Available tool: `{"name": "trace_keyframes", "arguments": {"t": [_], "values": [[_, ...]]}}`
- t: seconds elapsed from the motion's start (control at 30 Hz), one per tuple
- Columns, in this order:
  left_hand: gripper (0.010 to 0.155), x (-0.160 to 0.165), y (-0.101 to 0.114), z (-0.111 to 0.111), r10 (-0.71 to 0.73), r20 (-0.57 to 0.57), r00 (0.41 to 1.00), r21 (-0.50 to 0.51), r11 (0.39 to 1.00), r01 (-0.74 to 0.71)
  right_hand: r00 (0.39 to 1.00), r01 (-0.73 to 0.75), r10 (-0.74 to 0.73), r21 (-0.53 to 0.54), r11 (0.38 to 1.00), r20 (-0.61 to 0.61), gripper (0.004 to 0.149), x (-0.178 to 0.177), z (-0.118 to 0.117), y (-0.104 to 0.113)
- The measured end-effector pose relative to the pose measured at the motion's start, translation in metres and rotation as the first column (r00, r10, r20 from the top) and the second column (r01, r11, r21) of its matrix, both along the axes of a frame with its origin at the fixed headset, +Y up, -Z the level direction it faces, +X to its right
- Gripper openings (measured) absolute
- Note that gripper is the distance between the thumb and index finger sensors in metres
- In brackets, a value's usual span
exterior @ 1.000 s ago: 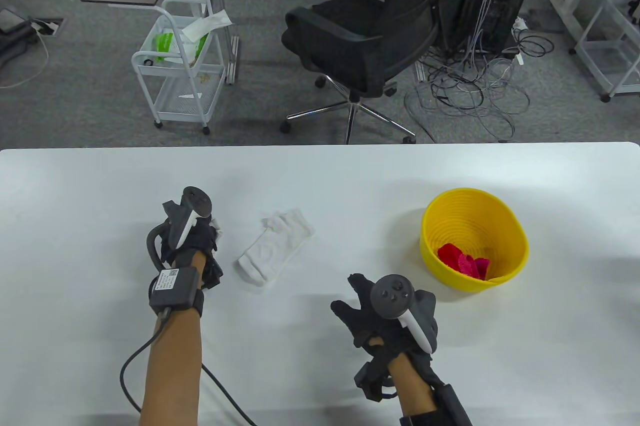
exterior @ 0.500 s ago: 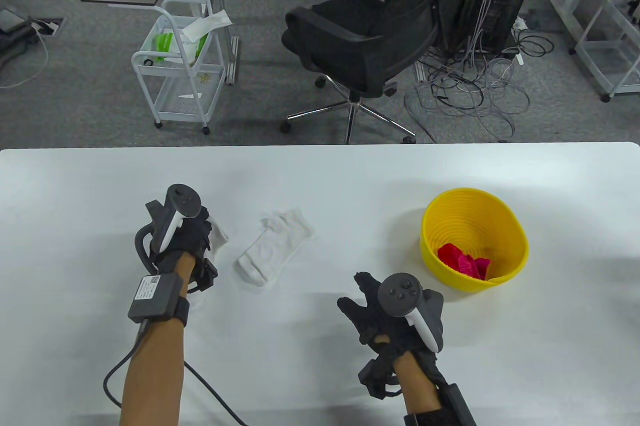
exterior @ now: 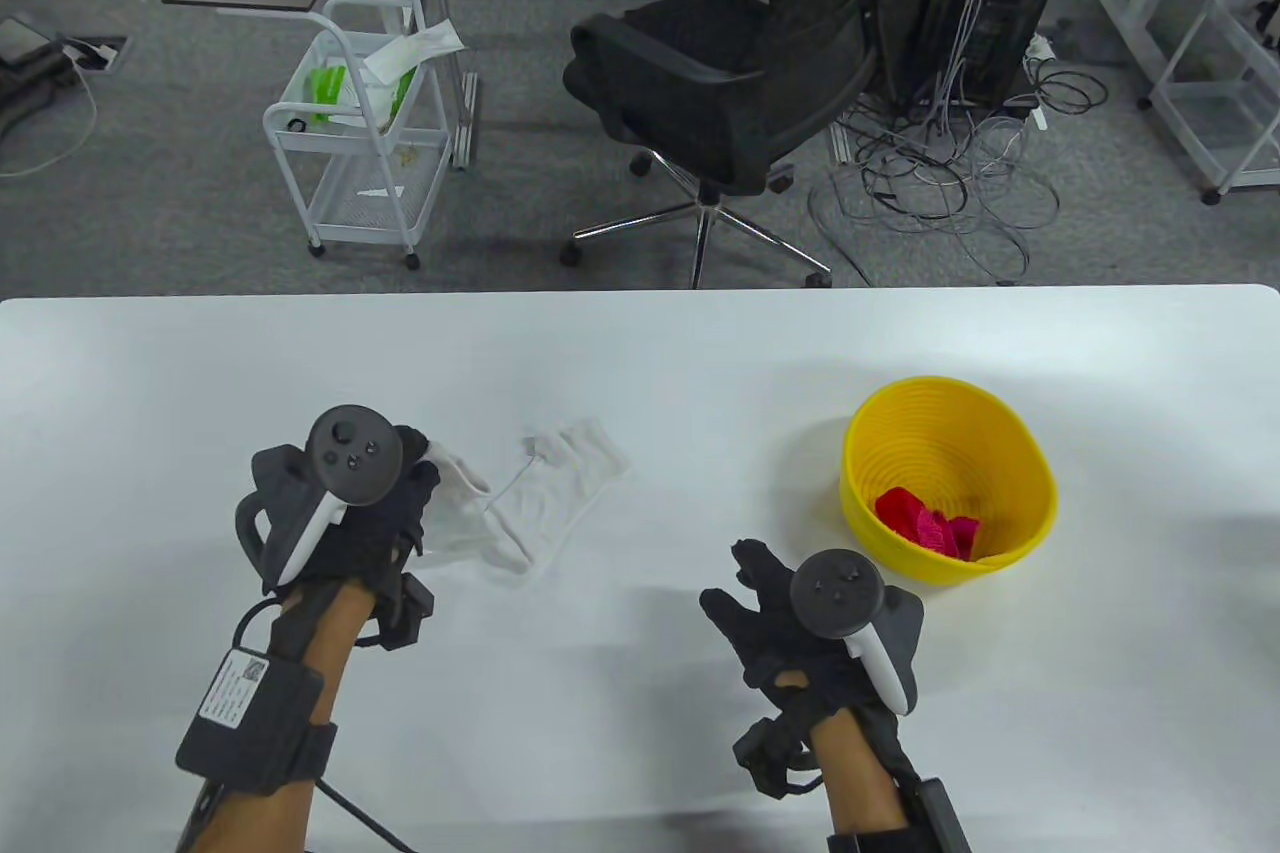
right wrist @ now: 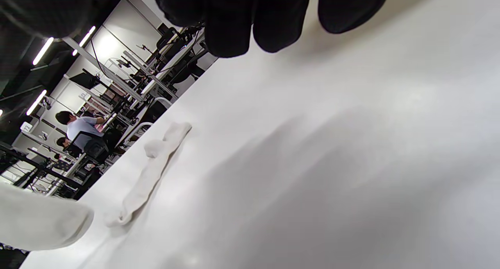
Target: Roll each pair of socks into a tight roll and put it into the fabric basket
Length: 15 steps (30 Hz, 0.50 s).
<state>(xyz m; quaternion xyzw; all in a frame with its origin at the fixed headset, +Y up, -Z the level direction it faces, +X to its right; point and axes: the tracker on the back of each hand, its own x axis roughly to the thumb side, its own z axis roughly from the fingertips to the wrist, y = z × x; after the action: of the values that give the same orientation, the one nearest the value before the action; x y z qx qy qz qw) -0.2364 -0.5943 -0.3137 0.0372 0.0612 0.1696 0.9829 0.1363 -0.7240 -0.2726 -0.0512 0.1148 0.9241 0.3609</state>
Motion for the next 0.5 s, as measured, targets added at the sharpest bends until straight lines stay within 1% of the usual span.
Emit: {"name": "trace_keyframes", "arguments": {"t": [0.07,0.1,0.23,0.33,0.37,0.5], "values": [[0.045,0.013,0.009,0.013,-0.005,0.04,0.999,0.012,1.0,0.004,1.0,0.018,-0.018,0.004,1.0,0.012,0.08,0.002,0.0,0.0],[0.046,0.026,0.016,0.025,-0.001,0.08,0.997,0.021,1.0,0.0,0.999,0.037,-0.037,0.002,0.999,0.019,0.079,0.003,0.0,0.0],[0.046,0.057,0.022,0.049,0.031,0.16,0.987,-0.002,1.0,-0.031,0.997,0.068,-0.069,0.026,0.997,0.033,0.079,0.008,0.001,0.004],[0.045,0.083,0.018,0.065,0.042,0.227,0.973,-0.057,0.998,-0.03,0.992,0.115,-0.118,0.06,0.992,0.053,0.078,0.013,0.002,0.009],[0.045,0.094,0.013,0.071,0.056,0.256,0.965,-0.094,0.995,-0.032,0.988,0.137,-0.141,0.069,0.988,0.061,0.078,0.016,0.002,0.011],[0.045,0.12,-0.006,0.077,0.143,0.308,0.94,-0.216,0.973,-0.077,0.981,0.168,-0.175,0.081,0.982,0.085,0.077,0.024,0.001,0.013]]}}
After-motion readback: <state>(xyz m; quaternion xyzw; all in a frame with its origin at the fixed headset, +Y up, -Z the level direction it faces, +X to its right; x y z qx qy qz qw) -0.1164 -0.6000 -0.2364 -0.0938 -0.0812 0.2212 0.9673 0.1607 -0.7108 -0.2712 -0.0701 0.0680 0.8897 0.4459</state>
